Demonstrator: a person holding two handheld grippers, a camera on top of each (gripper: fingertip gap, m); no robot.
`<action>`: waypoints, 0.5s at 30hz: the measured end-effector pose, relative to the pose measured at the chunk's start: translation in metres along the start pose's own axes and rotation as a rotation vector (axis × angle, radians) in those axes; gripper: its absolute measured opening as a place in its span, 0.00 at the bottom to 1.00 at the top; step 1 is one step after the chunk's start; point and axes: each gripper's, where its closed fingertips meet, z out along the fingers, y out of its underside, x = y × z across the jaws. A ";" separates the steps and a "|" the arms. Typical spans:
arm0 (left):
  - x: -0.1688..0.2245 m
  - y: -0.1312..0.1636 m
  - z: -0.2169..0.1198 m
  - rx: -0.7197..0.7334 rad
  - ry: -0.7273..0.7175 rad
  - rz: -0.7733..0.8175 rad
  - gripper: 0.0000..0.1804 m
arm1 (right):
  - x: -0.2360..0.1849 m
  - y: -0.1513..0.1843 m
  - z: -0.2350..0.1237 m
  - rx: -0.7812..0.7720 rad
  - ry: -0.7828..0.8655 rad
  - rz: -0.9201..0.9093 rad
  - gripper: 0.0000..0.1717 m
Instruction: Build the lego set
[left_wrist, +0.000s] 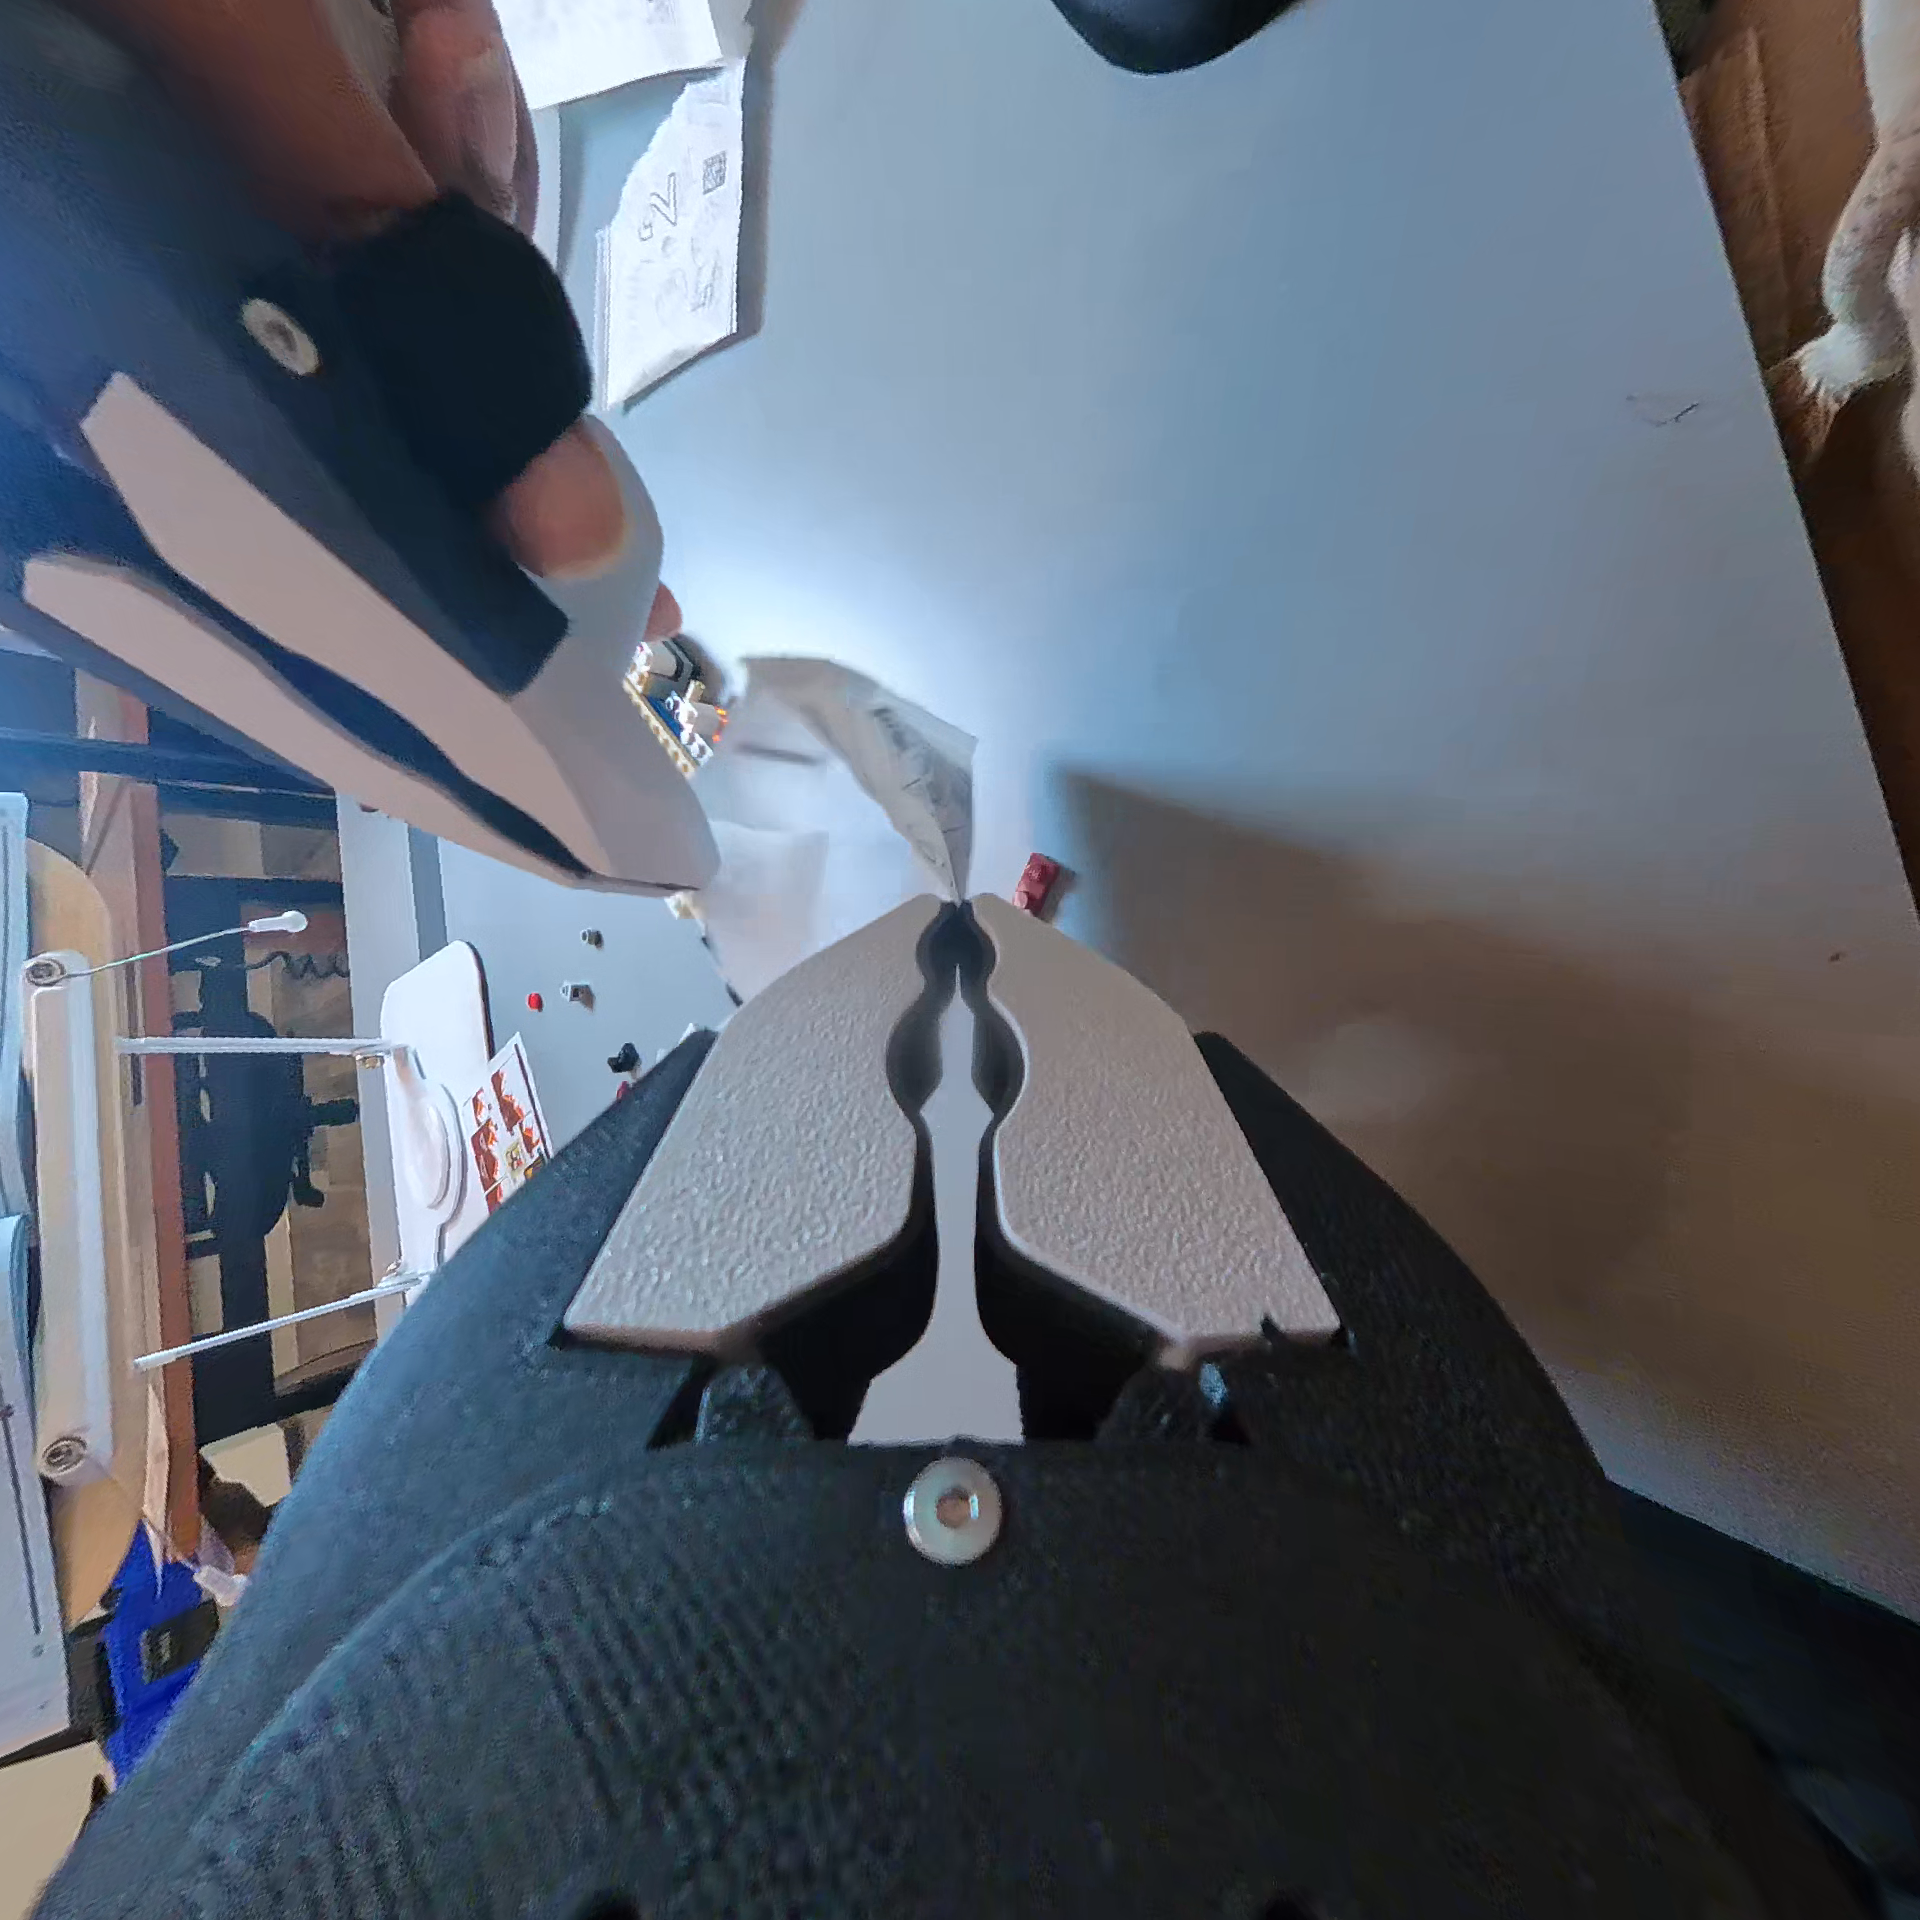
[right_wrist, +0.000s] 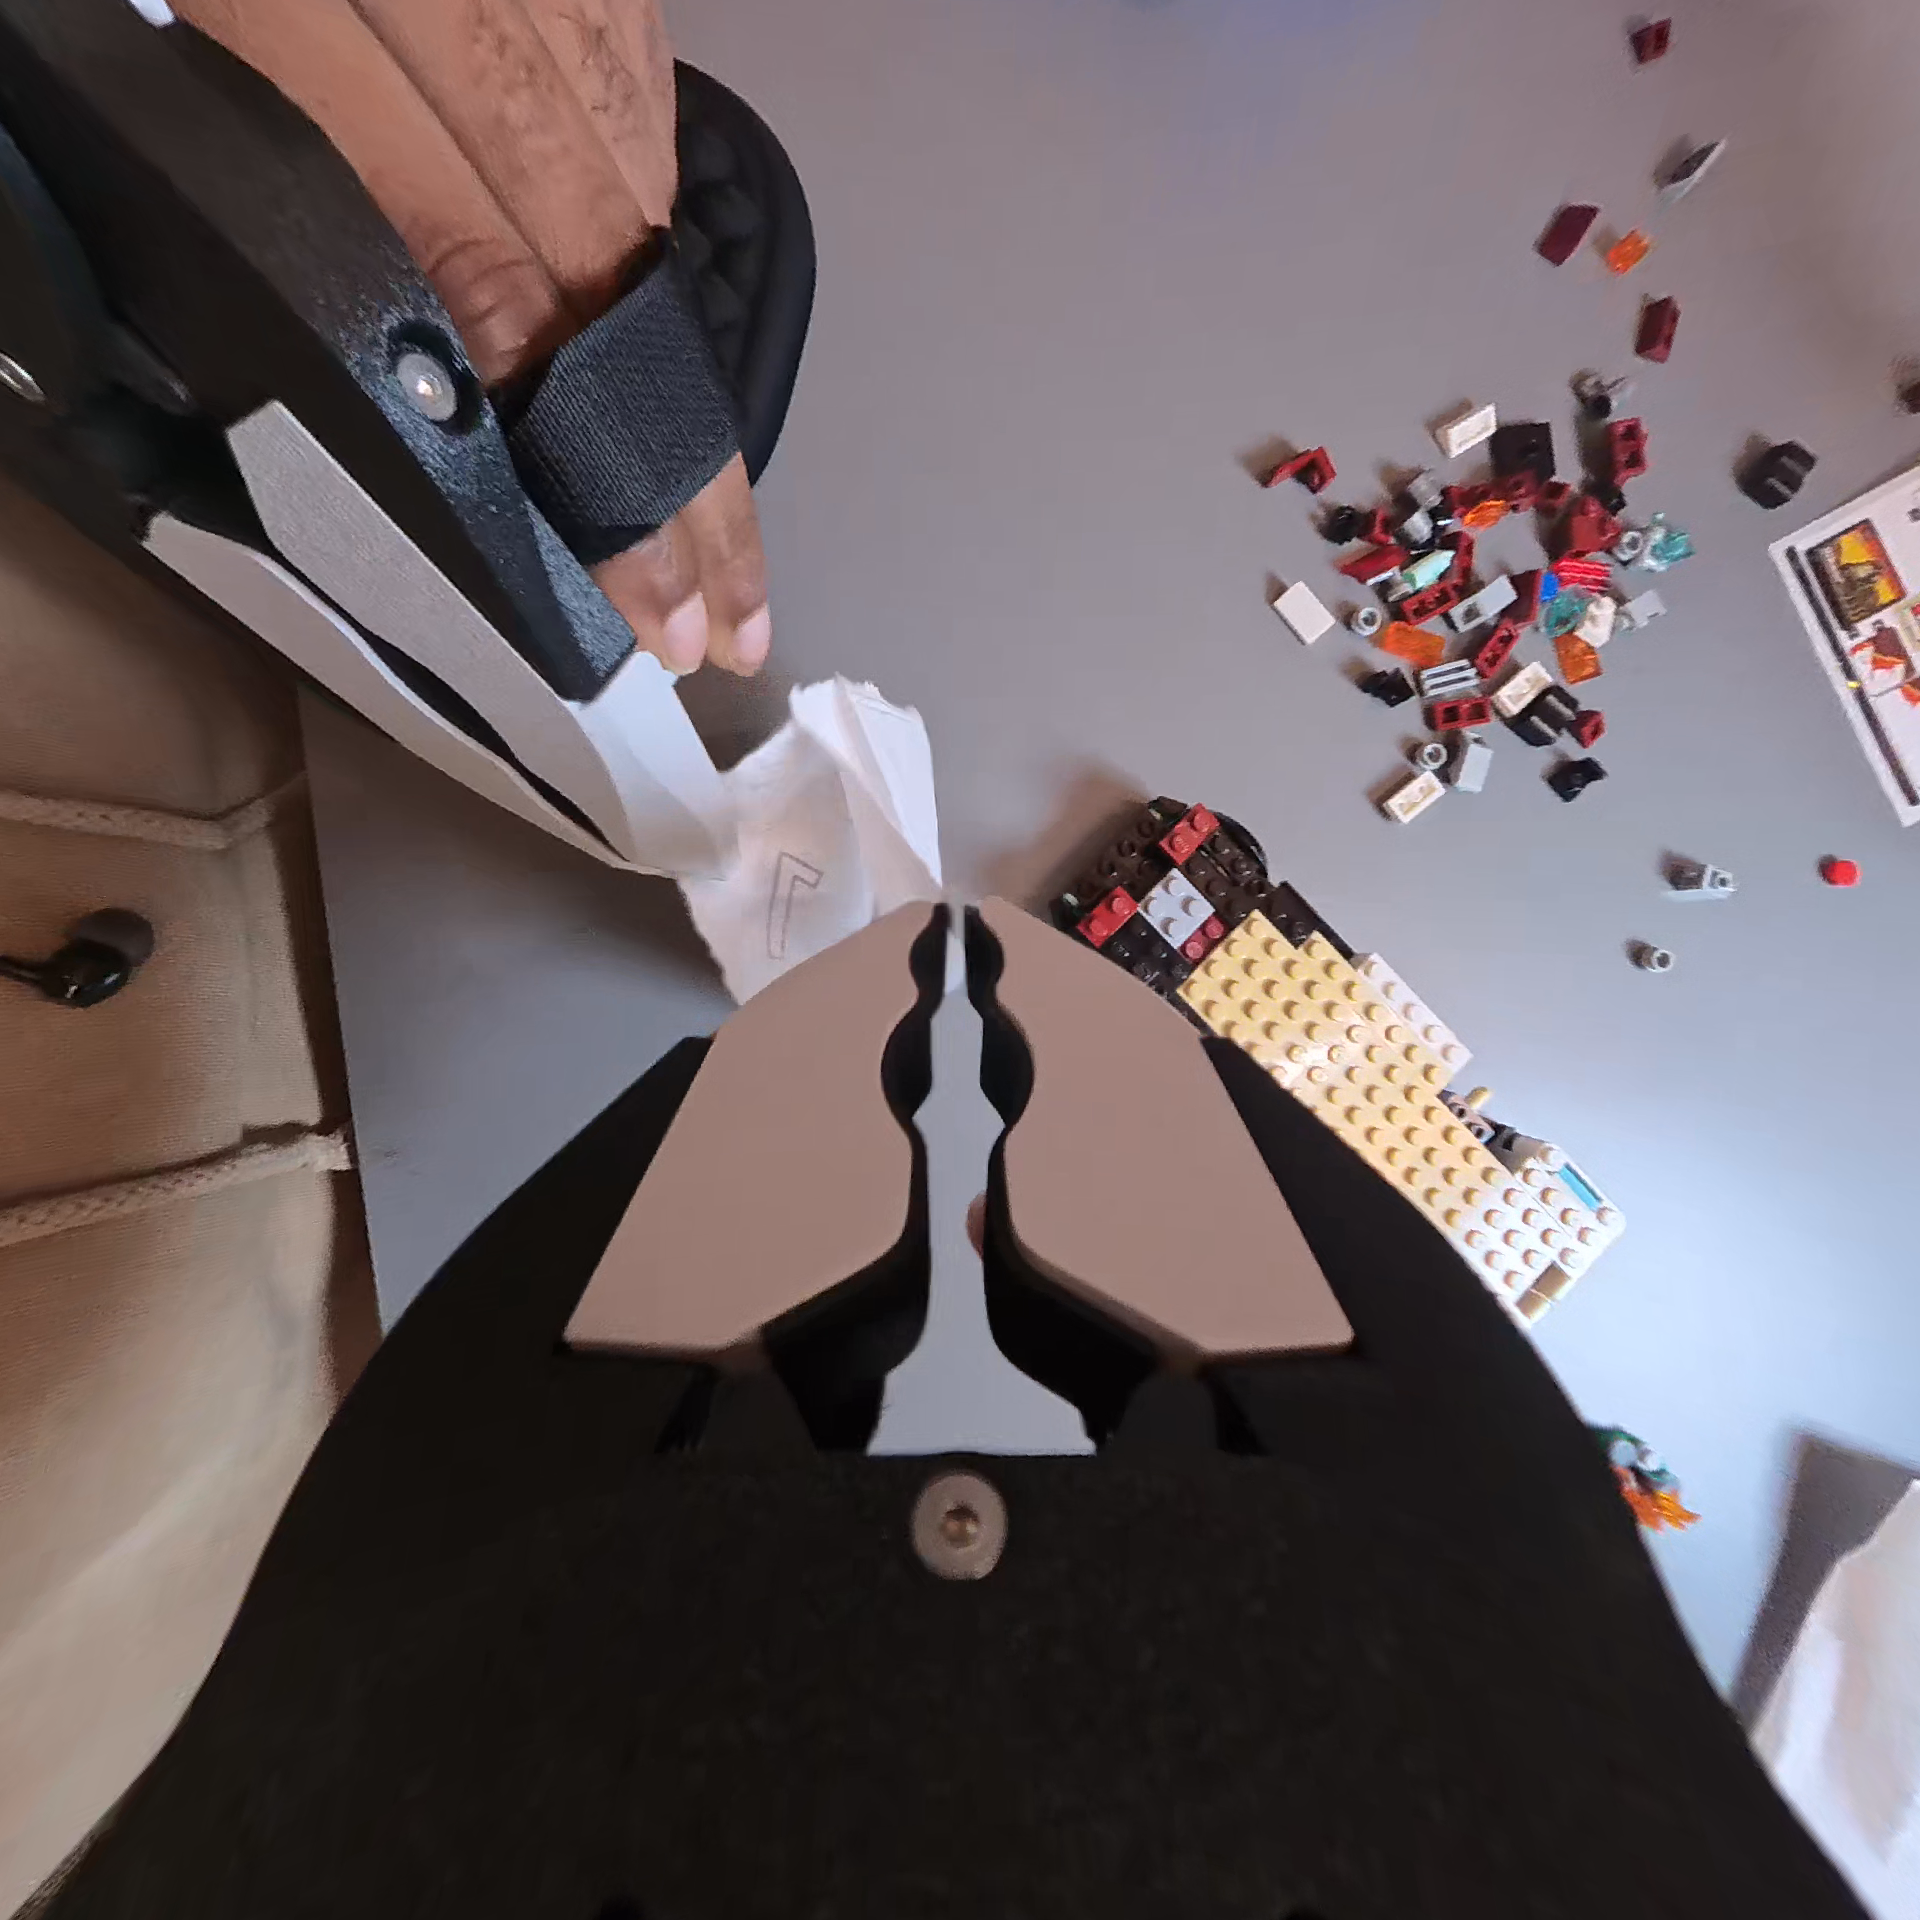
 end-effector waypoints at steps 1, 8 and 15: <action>0.001 0.000 0.001 -0.007 0.009 0.001 0.00 | -0.003 0.002 0.002 -0.021 -0.012 -0.003 0.07; -0.002 -0.004 0.006 -0.042 0.007 0.017 0.00 | -0.011 0.011 0.019 -0.131 0.008 -0.096 0.14; 0.004 -0.018 0.004 0.002 0.030 0.010 0.00 | 0.005 0.019 0.030 -0.210 0.091 -0.218 0.02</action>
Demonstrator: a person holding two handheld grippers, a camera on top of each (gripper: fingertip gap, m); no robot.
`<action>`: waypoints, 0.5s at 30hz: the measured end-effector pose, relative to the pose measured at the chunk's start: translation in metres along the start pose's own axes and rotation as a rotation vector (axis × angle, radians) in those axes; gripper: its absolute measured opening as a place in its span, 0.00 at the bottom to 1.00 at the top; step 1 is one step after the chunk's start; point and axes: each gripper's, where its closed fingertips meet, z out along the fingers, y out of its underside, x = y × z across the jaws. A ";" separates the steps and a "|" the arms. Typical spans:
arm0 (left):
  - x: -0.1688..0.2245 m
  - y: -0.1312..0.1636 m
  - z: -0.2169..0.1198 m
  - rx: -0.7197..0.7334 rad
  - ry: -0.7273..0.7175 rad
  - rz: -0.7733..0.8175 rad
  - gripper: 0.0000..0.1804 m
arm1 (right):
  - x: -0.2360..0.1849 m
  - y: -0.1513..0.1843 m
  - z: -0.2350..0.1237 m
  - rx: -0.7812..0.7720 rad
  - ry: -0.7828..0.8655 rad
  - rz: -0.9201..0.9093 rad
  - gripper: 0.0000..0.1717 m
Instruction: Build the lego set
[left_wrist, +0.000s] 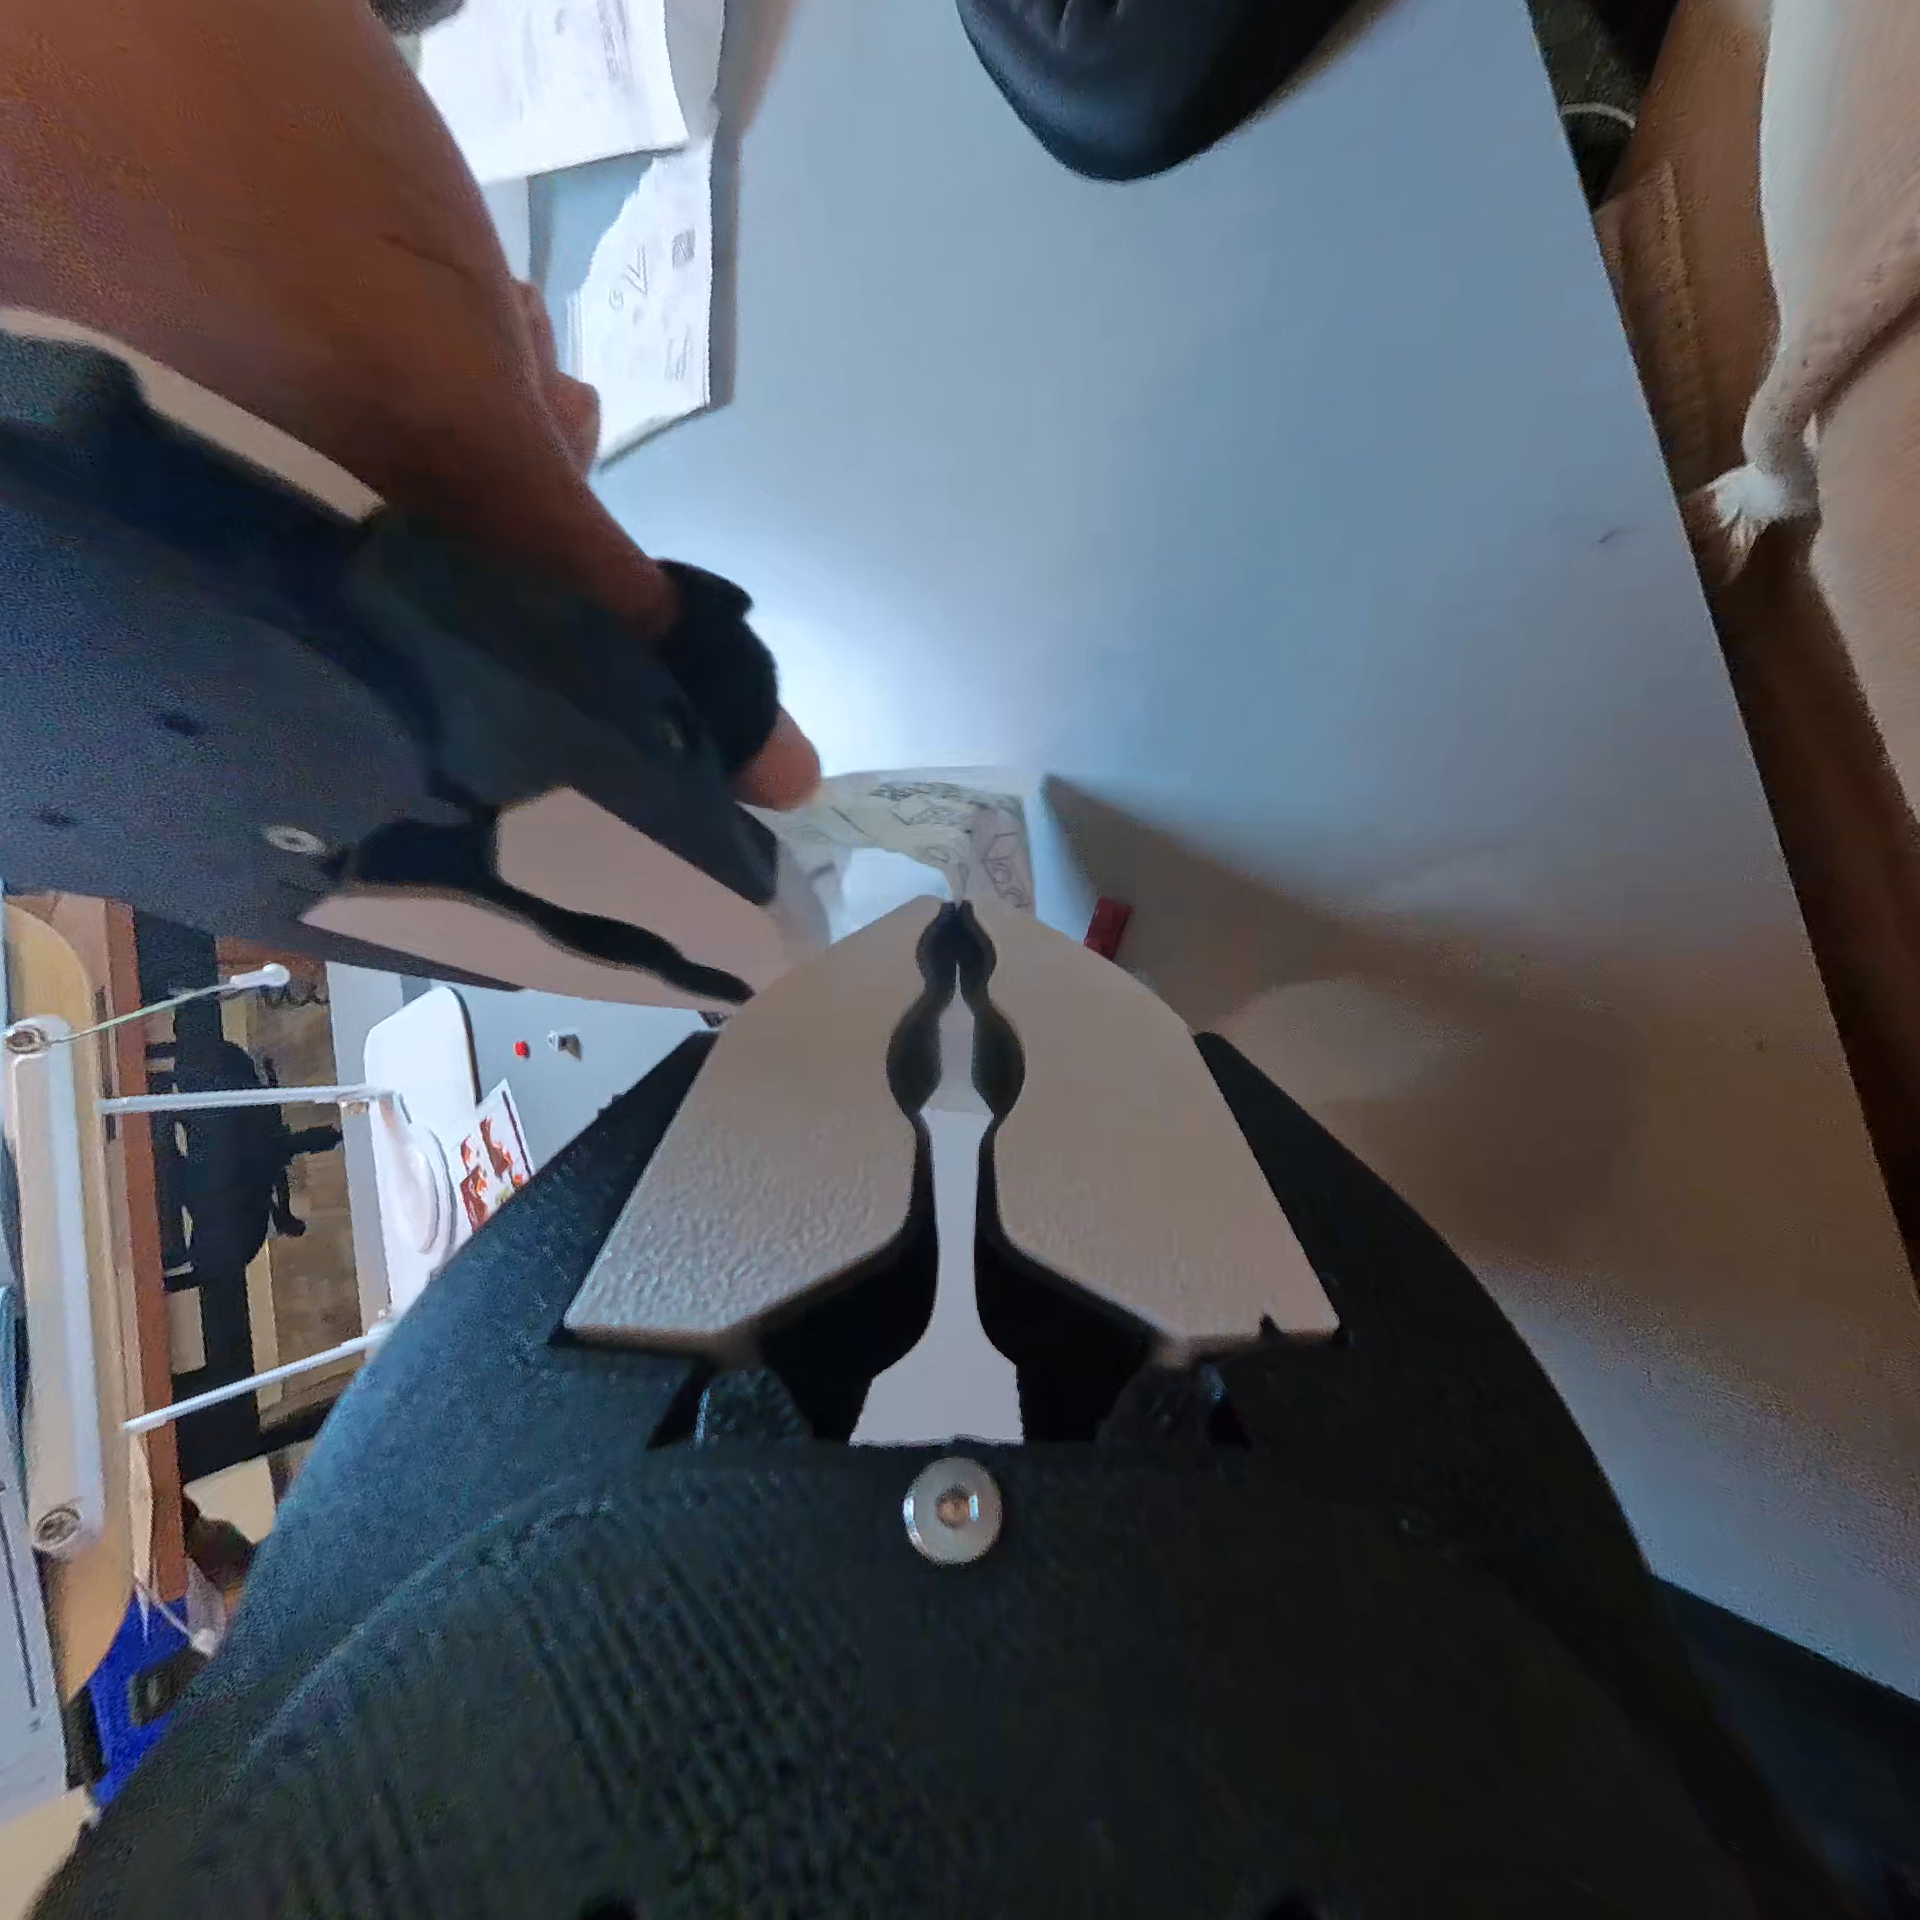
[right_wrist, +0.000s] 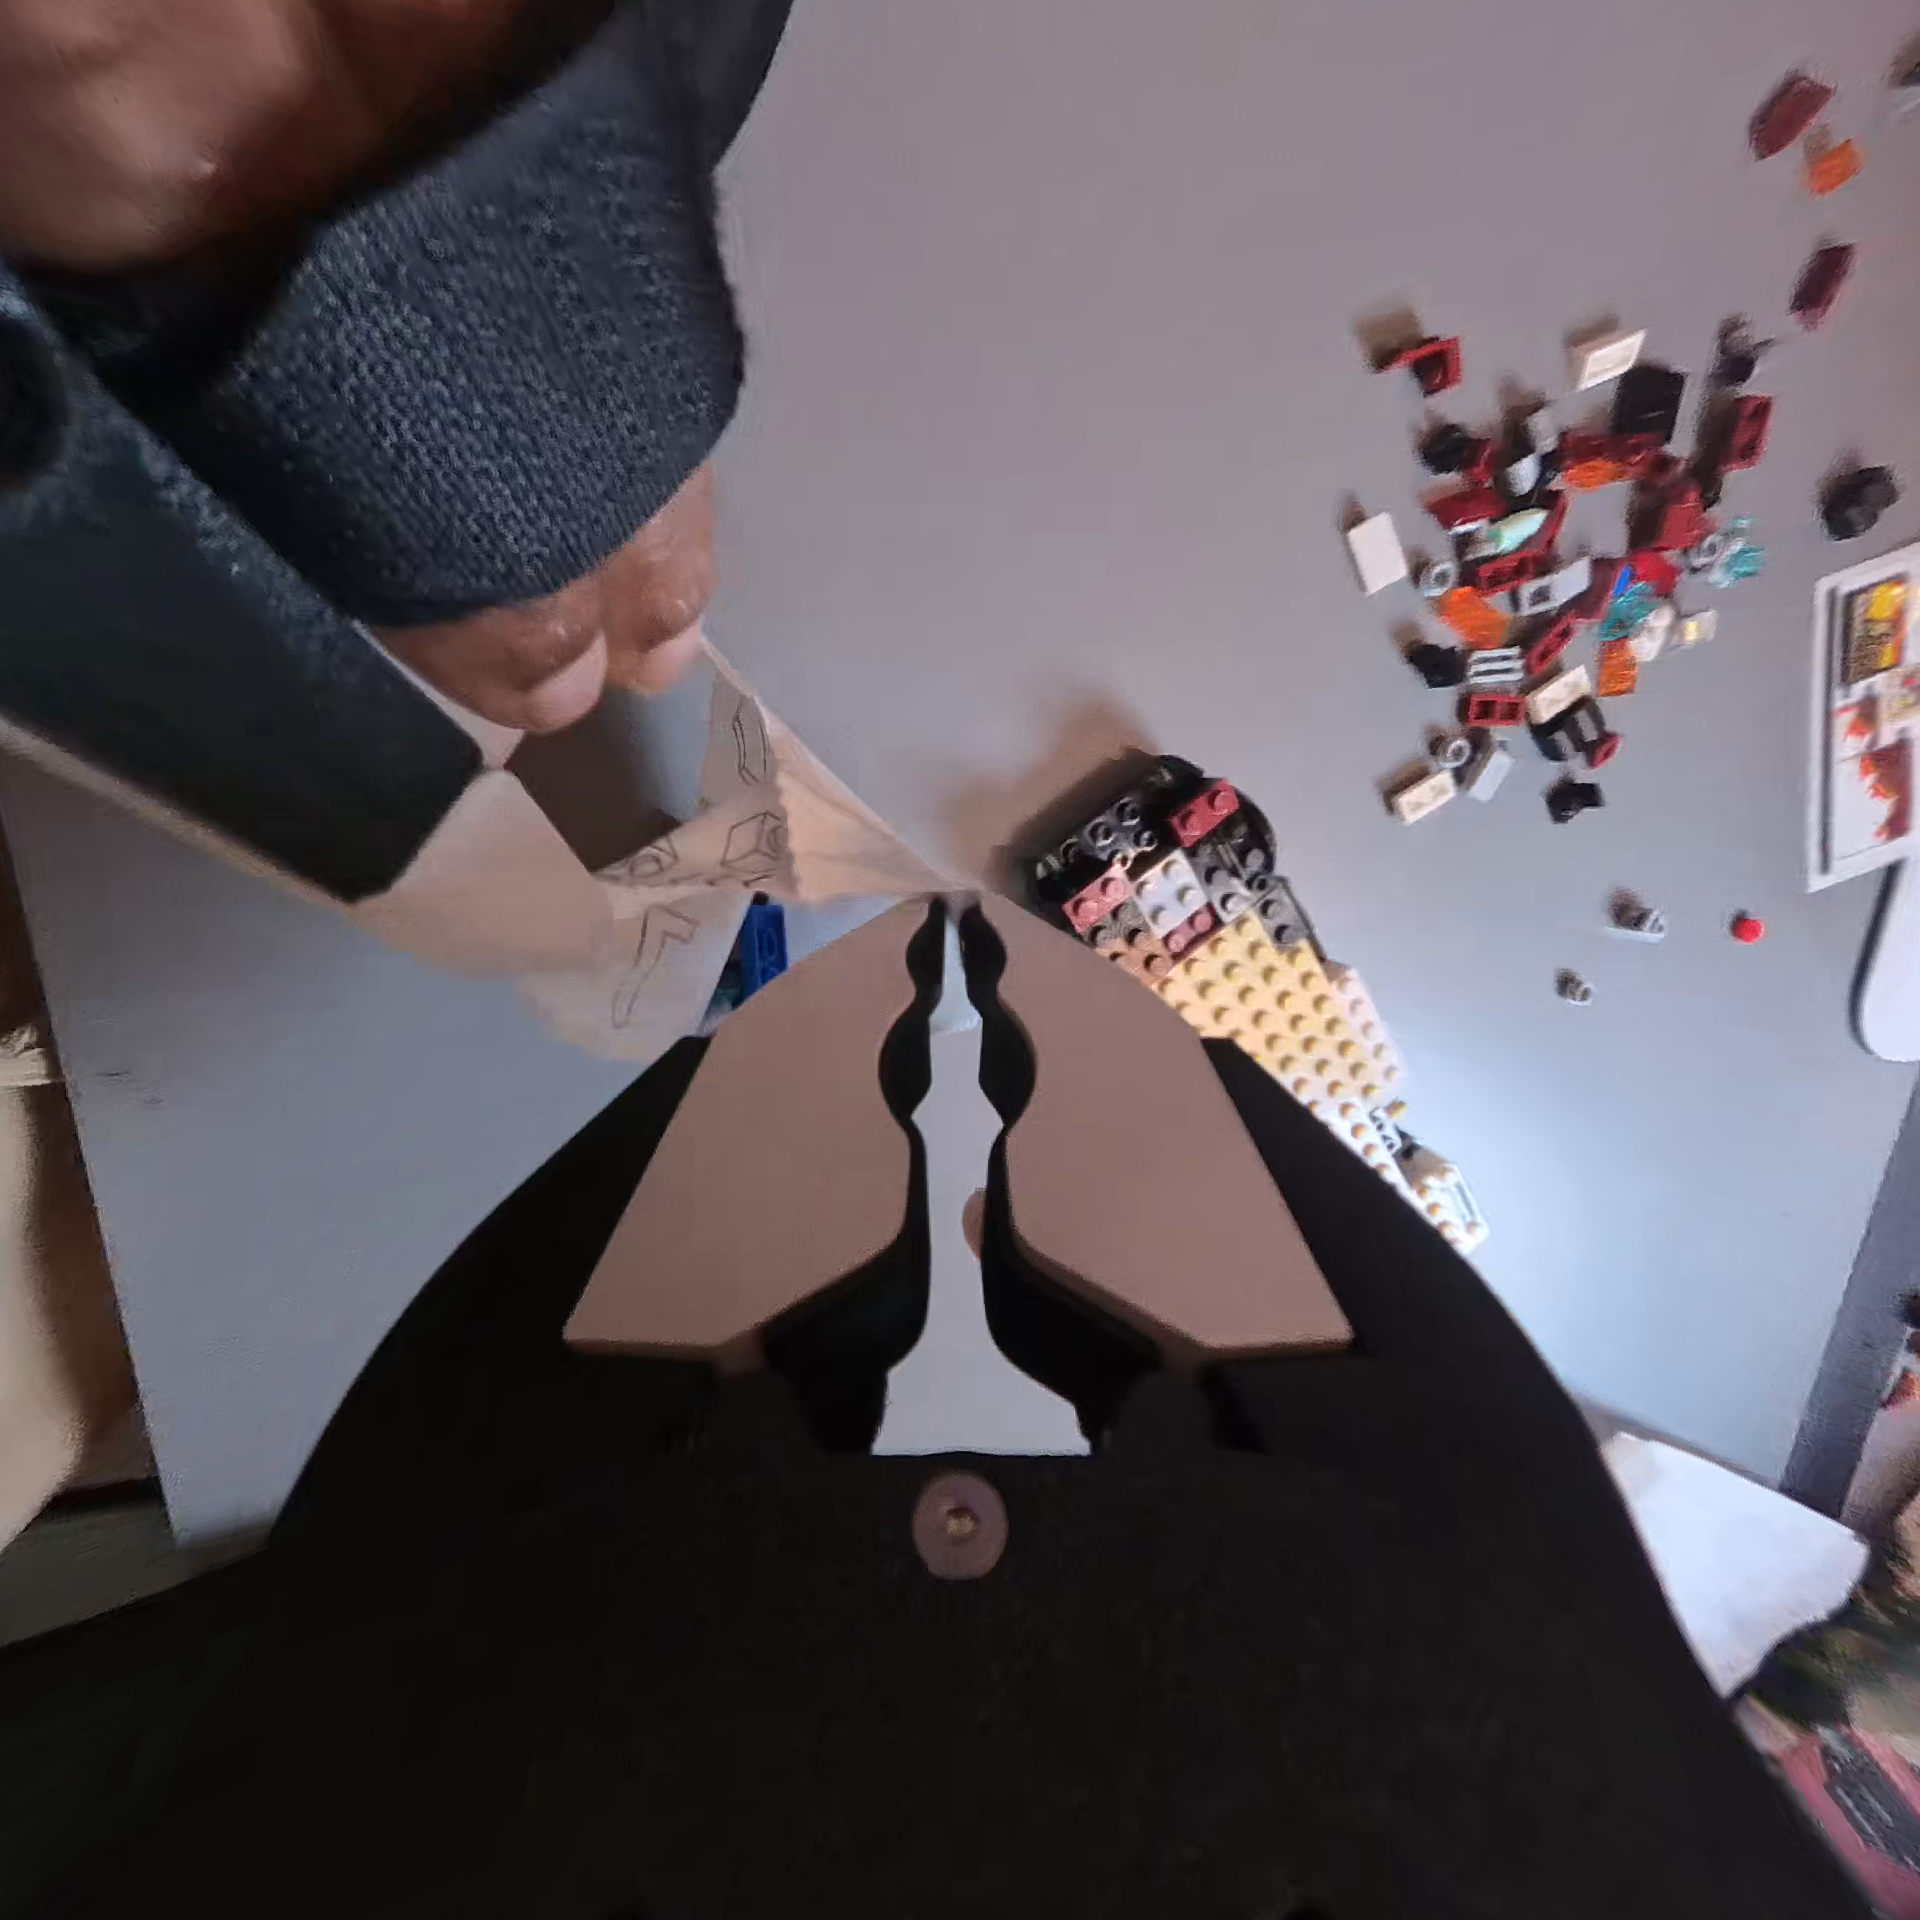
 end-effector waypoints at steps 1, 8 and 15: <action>0.002 0.003 0.000 -0.012 0.006 -0.003 0.00 | 0.004 -0.003 -0.003 0.024 0.015 0.011 0.02; 0.014 0.012 0.001 0.001 0.050 -0.089 0.00 | 0.005 -0.016 -0.014 0.091 0.138 -0.078 0.00; -0.014 0.002 -0.043 0.262 0.014 -0.281 0.11 | 0.007 -0.015 -0.029 0.208 0.152 -0.145 0.00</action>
